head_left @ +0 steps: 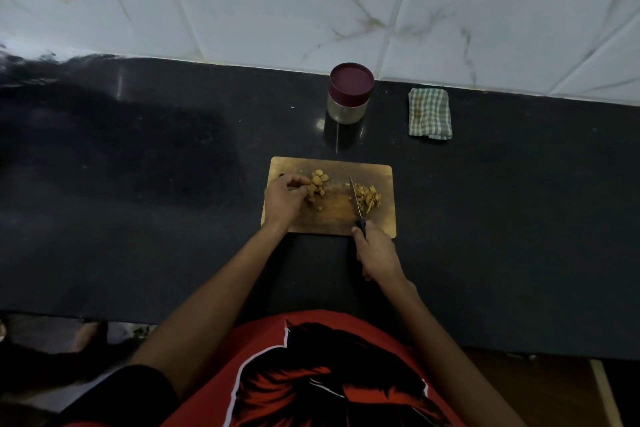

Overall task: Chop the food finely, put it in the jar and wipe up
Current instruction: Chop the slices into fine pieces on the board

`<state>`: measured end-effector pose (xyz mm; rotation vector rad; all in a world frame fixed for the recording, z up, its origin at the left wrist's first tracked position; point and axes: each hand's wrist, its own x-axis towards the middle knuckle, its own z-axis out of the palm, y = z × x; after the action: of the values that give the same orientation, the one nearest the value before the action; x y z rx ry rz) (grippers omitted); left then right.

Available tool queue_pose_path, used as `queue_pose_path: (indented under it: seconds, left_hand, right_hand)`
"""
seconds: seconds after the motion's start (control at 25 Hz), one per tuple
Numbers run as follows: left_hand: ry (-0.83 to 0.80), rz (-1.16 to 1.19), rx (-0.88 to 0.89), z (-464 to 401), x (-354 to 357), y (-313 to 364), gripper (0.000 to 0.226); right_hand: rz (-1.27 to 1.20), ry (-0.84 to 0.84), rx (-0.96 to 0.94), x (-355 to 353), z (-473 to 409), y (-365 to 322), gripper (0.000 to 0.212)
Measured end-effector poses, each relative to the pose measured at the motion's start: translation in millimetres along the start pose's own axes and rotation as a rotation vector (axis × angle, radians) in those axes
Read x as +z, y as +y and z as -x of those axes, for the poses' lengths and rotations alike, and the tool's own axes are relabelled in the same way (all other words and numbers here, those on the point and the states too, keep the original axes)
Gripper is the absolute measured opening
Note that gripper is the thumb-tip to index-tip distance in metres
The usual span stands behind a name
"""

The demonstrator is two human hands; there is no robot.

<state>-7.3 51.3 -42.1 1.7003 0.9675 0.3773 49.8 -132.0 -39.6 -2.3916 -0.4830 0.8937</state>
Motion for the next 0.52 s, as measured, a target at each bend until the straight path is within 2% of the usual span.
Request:
queue_pose_path:
  seconds: [0.2, 0.52]
  left_hand:
    - [-0.058, 0.214, -0.124, 0.1, -3.6, 1.3, 0.012]
    - [-0.087, 0.278, -0.135, 3.5, 2.6, 10.4, 0.012]
  right_hand:
    - [0.007, 0.014, -0.007, 1.5, -0.6, 1.2, 0.020]
    - [0.001, 0.017, 0.009, 2.2, -2.4, 2.1, 0.020]
